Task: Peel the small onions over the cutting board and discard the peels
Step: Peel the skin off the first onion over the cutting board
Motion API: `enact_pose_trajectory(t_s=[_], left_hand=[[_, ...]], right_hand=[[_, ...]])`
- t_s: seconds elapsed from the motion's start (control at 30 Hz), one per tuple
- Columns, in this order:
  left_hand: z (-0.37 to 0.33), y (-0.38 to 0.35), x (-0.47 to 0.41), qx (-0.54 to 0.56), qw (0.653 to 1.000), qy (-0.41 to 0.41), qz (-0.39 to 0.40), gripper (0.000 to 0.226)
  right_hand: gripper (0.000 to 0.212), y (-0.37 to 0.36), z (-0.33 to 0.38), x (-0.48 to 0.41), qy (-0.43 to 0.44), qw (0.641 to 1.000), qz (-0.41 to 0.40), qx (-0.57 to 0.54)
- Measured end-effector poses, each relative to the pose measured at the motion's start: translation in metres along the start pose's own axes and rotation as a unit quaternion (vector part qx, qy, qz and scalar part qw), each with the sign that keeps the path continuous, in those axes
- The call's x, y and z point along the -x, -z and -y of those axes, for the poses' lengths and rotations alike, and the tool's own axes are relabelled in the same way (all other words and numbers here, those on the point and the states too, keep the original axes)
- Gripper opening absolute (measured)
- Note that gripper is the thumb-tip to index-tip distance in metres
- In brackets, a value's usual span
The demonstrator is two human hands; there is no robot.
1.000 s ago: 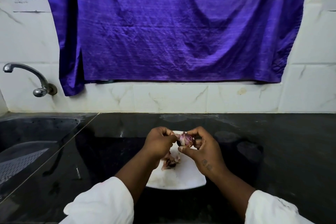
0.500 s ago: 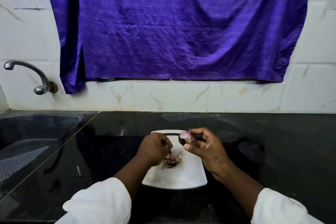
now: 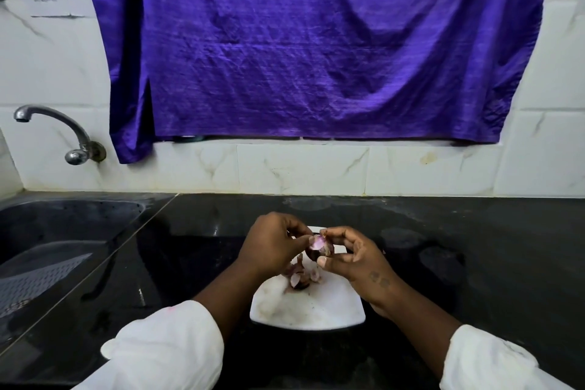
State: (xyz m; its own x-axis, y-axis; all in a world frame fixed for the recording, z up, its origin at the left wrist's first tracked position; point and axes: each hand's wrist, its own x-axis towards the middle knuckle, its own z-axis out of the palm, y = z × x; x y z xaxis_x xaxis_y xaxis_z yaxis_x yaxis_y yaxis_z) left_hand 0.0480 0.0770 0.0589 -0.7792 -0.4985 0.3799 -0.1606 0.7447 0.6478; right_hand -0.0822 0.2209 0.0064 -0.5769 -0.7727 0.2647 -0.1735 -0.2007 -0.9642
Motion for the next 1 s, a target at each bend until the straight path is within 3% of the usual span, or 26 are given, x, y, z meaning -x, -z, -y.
enact_pose_trajectory(t_s=[0.47, 0.63, 0.77, 0.87, 1.0], left_hand=[[-0.017, -0.007, -0.002, -0.201, 0.976, -0.086, -0.01, 0.012], [-0.016, -0.013, 0.0, -0.22, 0.97, -0.096, -0.038, 0.01], [-0.012, -0.015, -0.001, -0.157, 0.984, -0.061, -0.065, 0.012], [0.002, -0.01, -0.005, -0.115, 0.99, 0.019, -0.082, 0.009], [0.022, -0.01, -0.004, -0.124, 0.989, 0.071, -0.047, 0.01]], right_hand=[[0.042, -0.01, 0.005, -0.001, 0.059, 0.988, -0.064, 0.127], [0.044, -0.01, 0.007, 0.002, 0.067, 0.987, -0.068, 0.131], [0.043, -0.008, 0.01, 0.004, 0.081, 0.988, -0.071, 0.11], [0.045, -0.003, 0.014, 0.005, 0.088, 0.992, -0.07, 0.051], [0.047, -0.002, 0.018, 0.003, 0.086, 0.994, -0.065, -0.033]])
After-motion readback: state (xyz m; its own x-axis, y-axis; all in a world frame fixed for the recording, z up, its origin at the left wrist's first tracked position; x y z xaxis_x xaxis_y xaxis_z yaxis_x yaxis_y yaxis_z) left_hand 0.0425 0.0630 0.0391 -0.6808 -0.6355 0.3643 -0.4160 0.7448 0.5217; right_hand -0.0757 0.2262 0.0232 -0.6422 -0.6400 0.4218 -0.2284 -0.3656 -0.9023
